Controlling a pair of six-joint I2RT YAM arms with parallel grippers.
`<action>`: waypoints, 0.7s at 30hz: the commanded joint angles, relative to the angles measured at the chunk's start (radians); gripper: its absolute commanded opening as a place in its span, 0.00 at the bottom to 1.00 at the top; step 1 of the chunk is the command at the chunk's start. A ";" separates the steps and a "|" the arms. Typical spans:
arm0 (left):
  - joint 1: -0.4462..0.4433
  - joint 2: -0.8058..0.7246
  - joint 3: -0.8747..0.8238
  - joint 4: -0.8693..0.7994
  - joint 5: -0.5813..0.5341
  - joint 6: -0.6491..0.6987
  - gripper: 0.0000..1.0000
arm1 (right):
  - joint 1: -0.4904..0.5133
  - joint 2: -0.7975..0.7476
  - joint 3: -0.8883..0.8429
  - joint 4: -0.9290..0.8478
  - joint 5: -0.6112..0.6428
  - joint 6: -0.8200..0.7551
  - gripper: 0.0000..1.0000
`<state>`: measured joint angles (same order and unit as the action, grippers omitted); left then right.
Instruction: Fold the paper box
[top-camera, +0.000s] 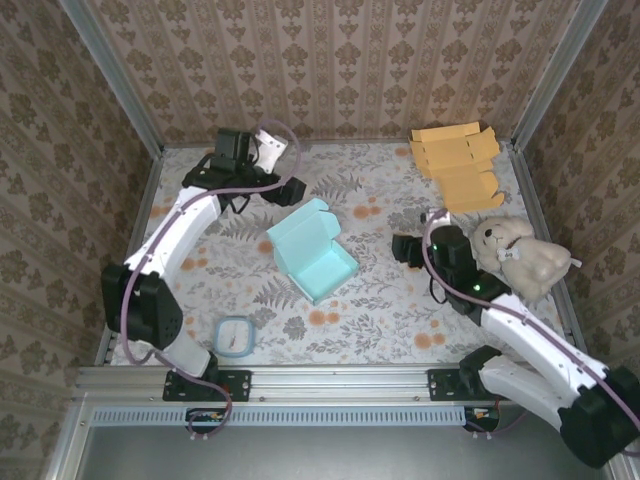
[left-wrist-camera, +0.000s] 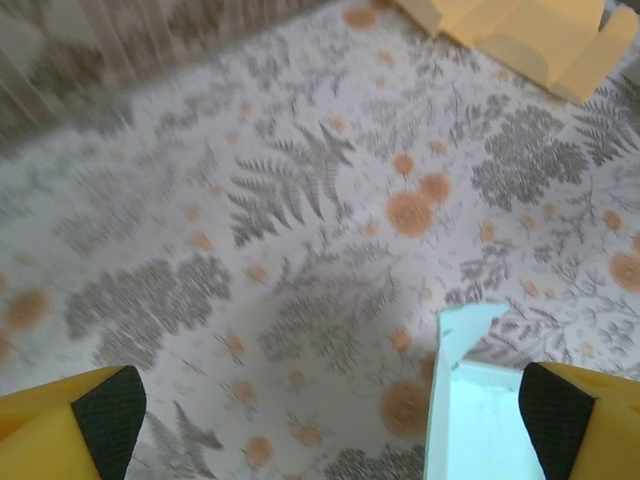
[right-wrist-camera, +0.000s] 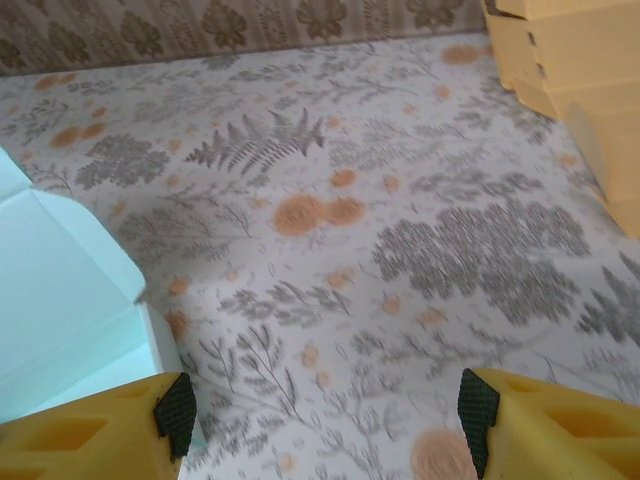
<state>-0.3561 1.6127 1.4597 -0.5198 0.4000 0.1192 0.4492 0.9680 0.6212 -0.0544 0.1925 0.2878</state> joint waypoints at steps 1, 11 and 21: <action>0.023 0.020 -0.024 -0.048 0.147 -0.040 0.96 | -0.013 0.113 0.088 0.106 -0.067 -0.121 0.73; 0.016 0.120 0.012 -0.128 0.263 0.034 0.70 | -0.049 0.398 0.209 0.160 -0.231 -0.329 0.71; -0.030 0.172 0.033 -0.179 0.250 0.091 0.44 | -0.082 0.627 0.341 0.109 -0.376 -0.392 0.65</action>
<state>-0.3779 1.7855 1.4620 -0.6670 0.6239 0.1719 0.3710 1.5604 0.9192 0.0715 -0.1040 -0.0551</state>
